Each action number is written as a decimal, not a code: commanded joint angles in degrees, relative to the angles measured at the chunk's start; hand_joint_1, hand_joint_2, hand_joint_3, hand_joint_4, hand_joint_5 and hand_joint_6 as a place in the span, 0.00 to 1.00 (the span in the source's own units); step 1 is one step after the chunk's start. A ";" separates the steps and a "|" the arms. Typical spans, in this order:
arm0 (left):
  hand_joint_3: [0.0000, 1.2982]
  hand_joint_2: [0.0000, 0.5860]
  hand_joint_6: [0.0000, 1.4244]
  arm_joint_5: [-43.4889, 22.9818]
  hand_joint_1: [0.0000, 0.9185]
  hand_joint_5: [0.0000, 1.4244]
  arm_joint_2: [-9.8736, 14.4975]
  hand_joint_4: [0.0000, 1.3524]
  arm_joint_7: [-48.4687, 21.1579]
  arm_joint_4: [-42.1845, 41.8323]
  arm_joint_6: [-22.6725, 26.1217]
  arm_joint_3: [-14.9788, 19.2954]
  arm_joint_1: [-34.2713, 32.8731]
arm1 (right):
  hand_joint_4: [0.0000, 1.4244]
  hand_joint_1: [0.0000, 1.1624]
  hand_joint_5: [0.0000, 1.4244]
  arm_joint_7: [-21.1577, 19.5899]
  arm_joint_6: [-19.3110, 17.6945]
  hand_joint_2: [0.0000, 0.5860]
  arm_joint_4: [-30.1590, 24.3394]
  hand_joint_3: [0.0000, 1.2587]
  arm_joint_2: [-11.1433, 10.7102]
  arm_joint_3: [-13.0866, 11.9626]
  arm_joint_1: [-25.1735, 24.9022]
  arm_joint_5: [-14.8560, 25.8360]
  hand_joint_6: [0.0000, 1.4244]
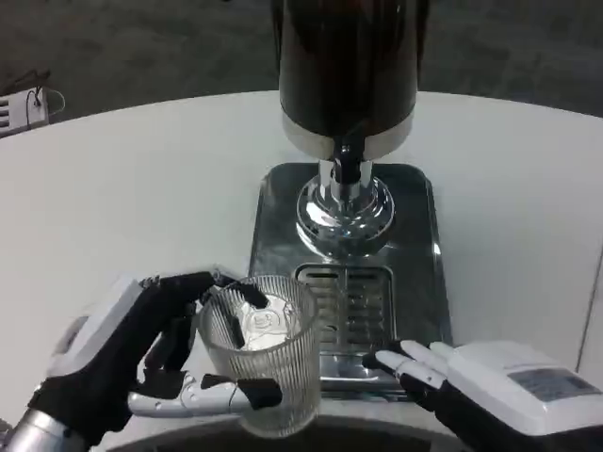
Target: Grasp the cup under the faucet to collect the drink, then remove the cup.
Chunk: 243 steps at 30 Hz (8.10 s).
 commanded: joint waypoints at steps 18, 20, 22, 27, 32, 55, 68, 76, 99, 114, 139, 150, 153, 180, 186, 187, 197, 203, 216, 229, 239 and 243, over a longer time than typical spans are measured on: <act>0.76 0.00 1.00 9.59 0.56 0.92 -0.97 0.80 11.50 21.95 1.75 -6.88 -22.45 | 0.00 0.40 0.00 -0.74 -2.49 0.85 -0.89 0.06 2.05 -2.10 1.60 2.21 0.00; 0.76 0.00 1.00 10.07 0.56 0.92 -1.00 0.80 12.03 23.28 2.10 -7.85 -23.76 | 0.00 0.40 0.00 -0.56 -2.39 0.85 -0.89 0.06 2.14 -2.30 1.67 2.64 0.00; 0.76 0.00 1.00 10.62 0.57 0.91 -1.10 0.80 12.46 24.78 2.50 -8.87 -25.14 | 0.00 0.40 0.00 -0.60 -2.43 0.85 -0.89 0.06 2.10 -2.46 1.70 3.03 0.00; 0.76 0.00 1.00 11.70 0.57 0.91 -1.03 0.80 13.95 27.90 2.98 -10.43 -27.55 | 0.00 0.40 0.00 -0.65 -2.50 0.85 -0.89 0.06 1.97 -2.91 1.68 3.63 0.00; 0.76 0.00 1.00 12.01 0.57 0.91 -1.00 0.80 14.90 29.21 3.35 -11.63 -29.16 | 0.00 0.40 0.00 -0.63 -2.66 0.85 -0.89 0.06 1.91 -3.53 1.94 4.40 0.00; 0.60 0.00 0.99 16.10 0.46 0.77 -0.07 0.62 12.53 21.26 11.70 -14.58 -29.36 | 0.00 0.40 0.00 -0.46 -4.23 0.85 -0.89 0.06 4.24 -6.30 3.72 6.99 0.00; 0.41 0.06 0.88 16.29 0.19 0.60 0.92 0.42 7.83 20.17 15.38 -16.98 -30.60 | 0.00 0.40 0.00 -0.41 -3.60 0.85 -0.89 0.06 4.29 -7.50 4.17 8.99 0.00; 0.33 0.06 0.79 16.51 0.16 0.47 1.01 0.30 8.04 20.49 15.82 -17.50 -31.45 | 0.00 0.40 0.00 -0.69 -2.16 0.85 -0.89 0.06 3.32 -7.99 4.21 10.08 0.00; 0.18 0.05 0.62 14.33 0.12 0.28 1.34 0.10 11.66 19.03 13.93 -14.76 -30.80 | 0.00 0.40 0.00 -0.94 5.60 0.86 -0.63 0.07 -0.53 -4.56 2.34 10.55 0.00; 0.18 0.05 0.62 10.29 0.11 0.28 2.65 0.10 11.19 15.39 12.21 -10.86 -27.39 | 0.00 0.39 0.00 -2.33 8.01 0.87 -0.86 0.07 -2.20 -3.05 2.10 10.88 0.00; 0.23 0.10 0.36 -17.51 0.00 0.28 4.12 0.22 -4.54 10.89 -0.42 -1.90 -26.07 | 0.00 0.39 0.00 -4.17 9.48 0.87 -0.88 0.08 -3.83 -1.32 1.68 11.14 0.00; 0.21 0.10 0.31 -24.41 0.00 0.26 3.49 0.20 -16.83 9.97 3.36 -2.46 -29.90 | 0.00 0.39 0.00 -4.16 8.11 0.87 -0.89 0.08 -2.51 -1.16 2.16 10.39 0.00; 0.20 0.10 0.30 -25.57 0.00 0.24 3.40 0.18 -19.70 9.98 5.62 -2.65 -31.44 | 0.00 0.39 0.00 -4.09 7.61 0.87 -0.89 0.08 -2.03 -1.36 2.40 10.26 0.00; 0.14 0.12 0.26 -27.68 0.00 0.20 0.34 0.11 -36.53 15.62 18.87 -5.49 -41.31 | 0.00 0.38 0.00 -2.23 4.39 0.87 -0.89 0.08 1.82 -3.42 3.07 9.85 0.00; 0.13 0.12 0.26 -27.25 0.00 0.19 0.53 0.11 -39.40 15.61 19.68 -6.42 -41.46 | 0.00 0.38 0.00 -1.98 4.29 0.87 -0.89 0.08 2.20 -3.43 2.89 9.71 0.00; 0.13 0.12 0.26 -27.17 0.00 0.19 0.52 0.11 -39.63 15.73 19.68 -6.55 -41.55 | 0.00 0.38 0.00 -1.94 4.31 0.87 -0.89 0.08 2.26 -3.39 2.87 9.69 0.00; 0.13 0.12 0.26 -22.89 0.00 0.19 1.62 0.11 -40.79 17.75 17.48 -8.99 -43.18 | 0.00 0.38 0.00 -1.13 4.69 0.87 -0.89 0.08 2.92 -3.31 2.70 9.41 0.00; 0.13 0.11 0.22 -19.36 0.00 0.18 2.44 0.10 -41.63 18.74 15.00 -11.50 -43.74 | 0.00 0.38 0.00 -0.99 4.78 0.87 -0.89 0.08 3.91 -3.62 2.59 9.47 0.00; 0.11 0.08 0.19 -15.30 0.00 0.14 2.53 0.07 -40.76 21.58 10.23 -15.36 -44.78 | 0.00 0.38 0.01 -1.93 6.69 0.87 -0.89 0.09 6.56 -7.60 3.42 12.74 0.01; 0.11 0.08 0.19 -14.61 0.00 0.14 2.82 0.07 -40.07 22.12 8.38 -15.96 -44.85 | 0.00 0.49 0.08 -12.19 13.97 0.60 -0.72 0.03 7.79 -12.61 2.97 22.42 0.04; 0.11 0.08 0.19 -14.31 0.00 0.14 3.24 0.07 -39.76 22.03 7.70 -15.96 -44.63 | 0.00 0.59 0.09 -24.12 10.86 0.46 6.96 0.00 6.30 -11.61 2.34 31.64 0.07; 0.11 0.08 0.19 -14.34 0.00 0.14 3.48 0.07 -39.78 21.99 7.44 -15.91 -44.52 | 0.00 0.61 0.07 -28.60 8.45 0.43 11.64 0.00 5.87 -10.65 0.88 34.65 0.07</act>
